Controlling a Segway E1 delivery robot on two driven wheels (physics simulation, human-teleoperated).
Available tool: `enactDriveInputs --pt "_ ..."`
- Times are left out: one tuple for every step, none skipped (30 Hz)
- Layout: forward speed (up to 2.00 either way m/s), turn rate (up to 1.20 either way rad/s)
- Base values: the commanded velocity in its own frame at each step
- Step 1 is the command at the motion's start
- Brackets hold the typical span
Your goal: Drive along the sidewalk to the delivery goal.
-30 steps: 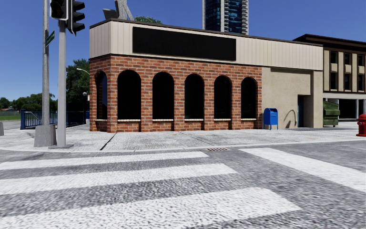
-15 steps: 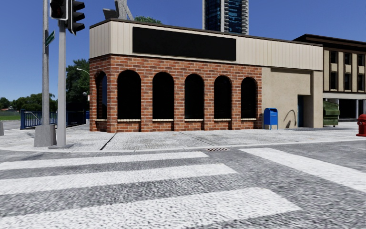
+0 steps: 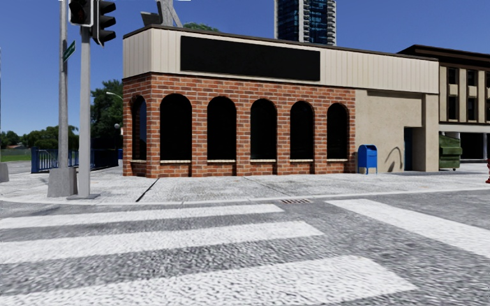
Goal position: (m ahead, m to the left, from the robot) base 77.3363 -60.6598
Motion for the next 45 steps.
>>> enactDriveInputs --pt "2.00 0.56" --pt "2.00 0.56" --pt "2.00 0.56" --pt "2.00 0.56" --pt "2.00 0.56" --pt "2.00 0.56" --pt "2.00 0.56" --pt "2.00 0.56" --pt "2.00 0.56" --pt "2.00 0.56" --pt "2.00 0.56" --pt "2.00 0.56" --pt "2.00 0.56" --pt "2.00 0.44" --pt "2.00 0.44" --pt "2.00 0.00" --pt "2.00 0.00" --pt "2.00 0.00" --pt "2.00 0.00" --pt "2.00 0.00" --pt "2.00 0.00" --pt "2.00 0.00" --pt "2.00 0.00" --pt "2.00 0.00" --pt "2.00 0.00" --pt "2.00 0.00" --pt "2.00 0.00" --pt "2.00 0.00" --pt "2.00 0.00" --pt "2.00 0.00" --pt "2.00 0.00" --pt "2.00 0.00" --pt "2.00 0.00" --pt "2.00 0.00" --pt "2.00 0.00" --pt "2.00 0.00" --pt "2.00 0.00" --pt "2.00 0.00" --pt "2.00 0.00" --pt "2.00 0.00" --pt "2.00 0.00" --pt "2.00 0.00" --pt "2.00 0.00" --pt "2.00 0.00" --pt "2.00 -0.01"
